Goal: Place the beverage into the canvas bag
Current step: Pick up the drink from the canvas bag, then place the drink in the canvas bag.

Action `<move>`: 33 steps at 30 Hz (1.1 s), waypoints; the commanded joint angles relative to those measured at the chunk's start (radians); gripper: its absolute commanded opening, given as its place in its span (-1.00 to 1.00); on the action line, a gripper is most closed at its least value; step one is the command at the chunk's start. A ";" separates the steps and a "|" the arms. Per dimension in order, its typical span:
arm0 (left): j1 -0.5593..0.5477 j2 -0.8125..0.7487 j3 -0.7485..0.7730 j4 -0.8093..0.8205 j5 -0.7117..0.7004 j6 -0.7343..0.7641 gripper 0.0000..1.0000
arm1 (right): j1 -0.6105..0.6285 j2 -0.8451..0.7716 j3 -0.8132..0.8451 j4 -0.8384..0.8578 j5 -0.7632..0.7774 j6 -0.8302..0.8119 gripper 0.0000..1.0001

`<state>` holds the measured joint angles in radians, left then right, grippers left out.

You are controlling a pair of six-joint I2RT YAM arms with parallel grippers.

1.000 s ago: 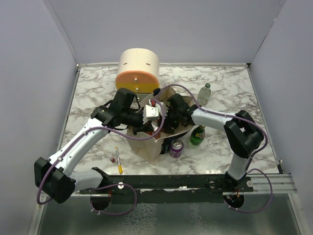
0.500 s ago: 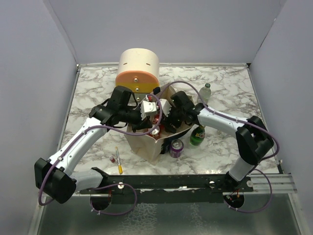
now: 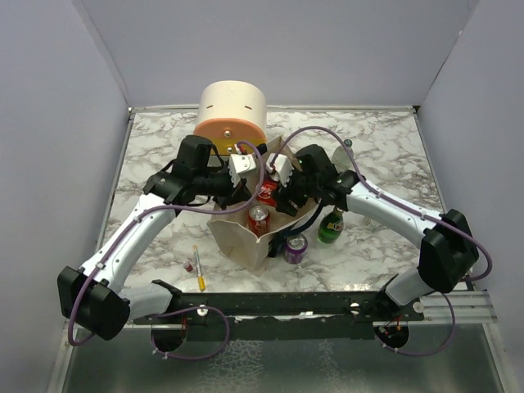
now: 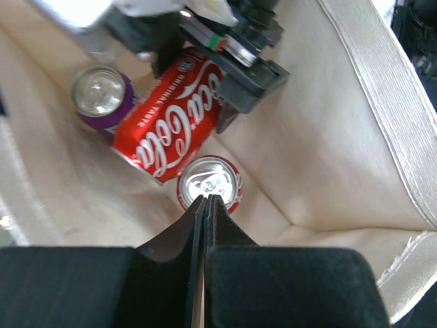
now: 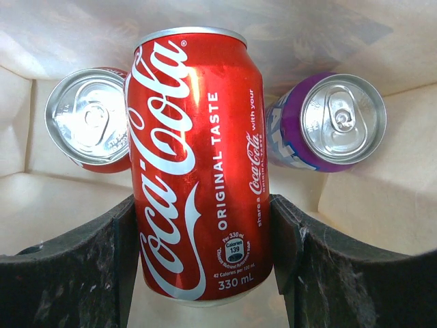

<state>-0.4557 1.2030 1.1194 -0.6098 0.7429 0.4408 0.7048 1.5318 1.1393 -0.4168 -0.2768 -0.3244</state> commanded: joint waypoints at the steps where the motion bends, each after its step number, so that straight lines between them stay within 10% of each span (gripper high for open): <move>1: 0.029 0.000 0.067 0.066 -0.031 -0.080 -1.00 | -0.001 -0.072 0.059 0.039 0.007 0.017 -0.97; 14: 0.103 0.063 0.253 0.131 0.095 -0.382 -0.14 | -0.001 -0.206 0.124 0.102 -0.015 0.015 -0.97; 21: 0.205 0.059 0.295 0.295 0.174 -0.711 0.94 | -0.001 -0.291 0.122 0.210 0.007 0.045 -0.97; 33: 0.256 0.110 0.388 0.431 0.150 -1.068 0.98 | -0.001 -0.252 0.237 0.352 -0.015 0.130 -0.97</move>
<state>-0.2085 1.3018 1.4609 -0.2436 0.8787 -0.4732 0.7048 1.2709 1.2694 -0.2474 -0.2756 -0.2401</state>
